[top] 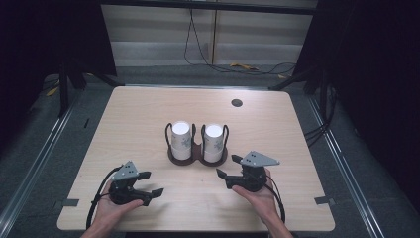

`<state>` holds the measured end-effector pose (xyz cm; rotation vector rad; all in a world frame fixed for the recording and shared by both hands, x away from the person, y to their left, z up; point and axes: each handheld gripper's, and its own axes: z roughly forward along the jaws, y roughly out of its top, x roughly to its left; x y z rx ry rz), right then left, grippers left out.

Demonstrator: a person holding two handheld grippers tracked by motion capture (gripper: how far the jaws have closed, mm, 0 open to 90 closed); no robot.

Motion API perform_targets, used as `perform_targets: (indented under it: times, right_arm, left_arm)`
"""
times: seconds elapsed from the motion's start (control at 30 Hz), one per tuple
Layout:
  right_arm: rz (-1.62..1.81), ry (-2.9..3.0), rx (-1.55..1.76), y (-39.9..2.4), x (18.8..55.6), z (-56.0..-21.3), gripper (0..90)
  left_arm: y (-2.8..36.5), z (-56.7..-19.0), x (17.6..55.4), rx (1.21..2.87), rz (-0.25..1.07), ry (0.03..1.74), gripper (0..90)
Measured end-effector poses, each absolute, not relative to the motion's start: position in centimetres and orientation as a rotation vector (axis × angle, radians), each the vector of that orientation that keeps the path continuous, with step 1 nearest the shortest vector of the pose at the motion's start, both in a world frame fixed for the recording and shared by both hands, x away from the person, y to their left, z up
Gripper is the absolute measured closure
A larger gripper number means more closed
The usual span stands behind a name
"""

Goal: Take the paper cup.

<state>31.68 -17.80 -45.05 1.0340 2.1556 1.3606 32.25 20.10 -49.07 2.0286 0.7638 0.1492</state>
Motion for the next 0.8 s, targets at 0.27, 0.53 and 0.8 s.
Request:
perform_targets:
  times: [0.27, 0.53, 0.8]
  right_arm:
    - [1.396, 2.174, 0.966, -16.4, 32.2, -44.1, 33.1]
    - [1.435, 2.272, 0.950, -15.4, 32.9, -43.8, 39.4]
    - [1.475, 2.307, 0.930, -14.5, 33.9, -42.9, 40.0]
  left_arm:
    - [20.0, -48.9, 32.1, 2.020, 0.134, 0.747, 19.1]
    - [20.0, -48.9, 32.0, 2.031, 0.144, 0.746, 19.2]
    - [19.9, -48.9, 32.0, 2.035, 0.148, 0.745, 19.5]
